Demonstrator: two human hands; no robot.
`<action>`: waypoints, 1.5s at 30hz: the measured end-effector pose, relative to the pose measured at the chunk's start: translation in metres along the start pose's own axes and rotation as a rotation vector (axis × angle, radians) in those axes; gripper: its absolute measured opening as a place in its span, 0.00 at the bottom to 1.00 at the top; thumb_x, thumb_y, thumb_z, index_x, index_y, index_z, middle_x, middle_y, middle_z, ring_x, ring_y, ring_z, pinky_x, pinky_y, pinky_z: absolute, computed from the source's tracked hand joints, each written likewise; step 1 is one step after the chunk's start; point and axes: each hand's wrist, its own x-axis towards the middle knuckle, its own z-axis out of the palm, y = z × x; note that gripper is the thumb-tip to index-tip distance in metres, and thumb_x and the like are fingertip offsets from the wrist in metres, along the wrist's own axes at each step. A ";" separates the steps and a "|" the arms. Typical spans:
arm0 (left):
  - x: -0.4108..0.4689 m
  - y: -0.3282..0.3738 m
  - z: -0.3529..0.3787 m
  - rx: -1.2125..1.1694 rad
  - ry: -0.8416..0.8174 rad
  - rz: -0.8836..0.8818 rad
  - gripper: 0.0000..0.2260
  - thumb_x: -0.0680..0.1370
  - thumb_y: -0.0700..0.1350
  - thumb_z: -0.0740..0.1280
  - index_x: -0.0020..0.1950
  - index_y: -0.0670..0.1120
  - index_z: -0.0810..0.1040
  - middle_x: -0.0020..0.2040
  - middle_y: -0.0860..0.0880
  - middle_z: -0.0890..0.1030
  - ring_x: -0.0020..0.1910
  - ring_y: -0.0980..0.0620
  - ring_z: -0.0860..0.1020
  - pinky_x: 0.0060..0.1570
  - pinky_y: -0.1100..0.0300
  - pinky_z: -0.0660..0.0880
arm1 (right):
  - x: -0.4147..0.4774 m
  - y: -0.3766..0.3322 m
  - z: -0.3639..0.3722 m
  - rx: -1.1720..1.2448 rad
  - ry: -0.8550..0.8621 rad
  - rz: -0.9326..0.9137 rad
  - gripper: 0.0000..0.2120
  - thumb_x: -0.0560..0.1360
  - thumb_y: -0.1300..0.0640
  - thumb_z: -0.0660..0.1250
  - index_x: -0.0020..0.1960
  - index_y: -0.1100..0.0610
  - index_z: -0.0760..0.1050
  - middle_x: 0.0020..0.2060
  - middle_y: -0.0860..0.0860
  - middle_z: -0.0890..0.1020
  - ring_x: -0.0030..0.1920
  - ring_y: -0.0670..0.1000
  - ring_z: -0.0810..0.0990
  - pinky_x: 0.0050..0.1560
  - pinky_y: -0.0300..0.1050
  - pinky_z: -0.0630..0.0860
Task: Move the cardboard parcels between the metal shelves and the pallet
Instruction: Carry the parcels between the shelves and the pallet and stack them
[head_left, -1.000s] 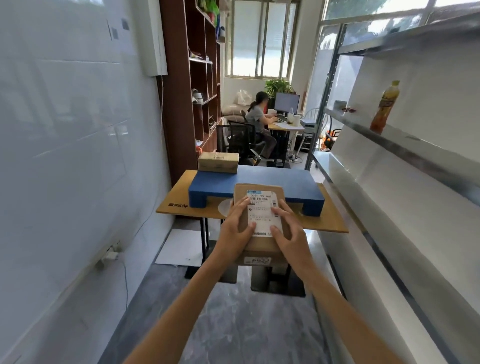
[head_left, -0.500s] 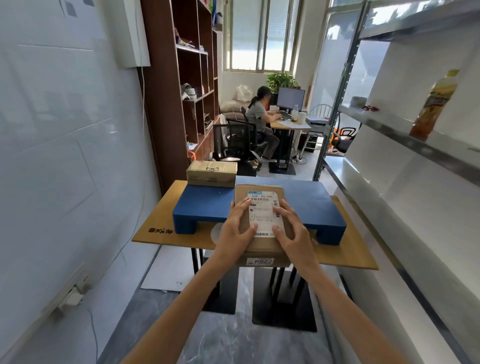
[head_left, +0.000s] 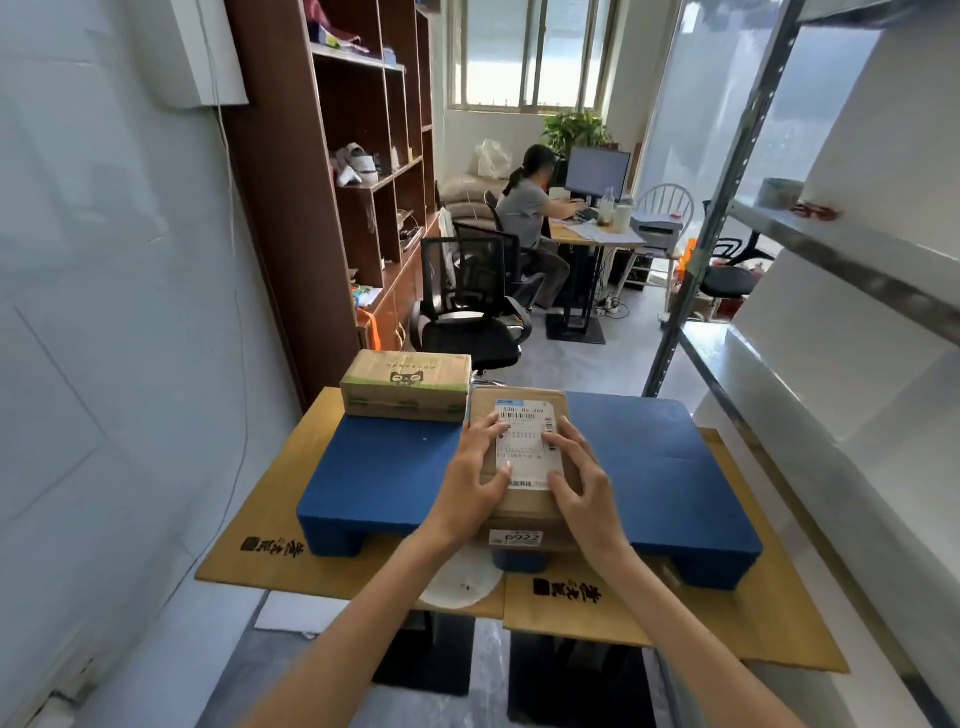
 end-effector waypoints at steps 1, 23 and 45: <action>0.014 -0.010 0.001 0.002 -0.012 -0.005 0.21 0.79 0.39 0.64 0.72 0.45 0.66 0.76 0.53 0.61 0.72 0.63 0.55 0.72 0.62 0.61 | 0.012 0.009 0.005 -0.001 0.003 0.009 0.19 0.76 0.63 0.66 0.66 0.54 0.72 0.73 0.46 0.64 0.72 0.49 0.64 0.61 0.48 0.76; 0.255 -0.156 0.003 0.314 -0.308 0.012 0.14 0.76 0.44 0.67 0.60 0.45 0.73 0.62 0.47 0.69 0.64 0.46 0.69 0.68 0.53 0.67 | 0.196 0.136 0.075 -0.009 0.027 0.271 0.22 0.74 0.68 0.66 0.66 0.57 0.73 0.71 0.45 0.67 0.71 0.46 0.66 0.66 0.50 0.71; 0.306 -0.264 -0.019 0.741 -0.346 -0.378 0.27 0.83 0.55 0.53 0.79 0.53 0.48 0.80 0.49 0.42 0.77 0.43 0.37 0.74 0.41 0.38 | 0.253 0.225 0.095 0.046 -0.372 0.645 0.37 0.77 0.62 0.63 0.76 0.43 0.46 0.73 0.45 0.62 0.72 0.48 0.64 0.69 0.47 0.66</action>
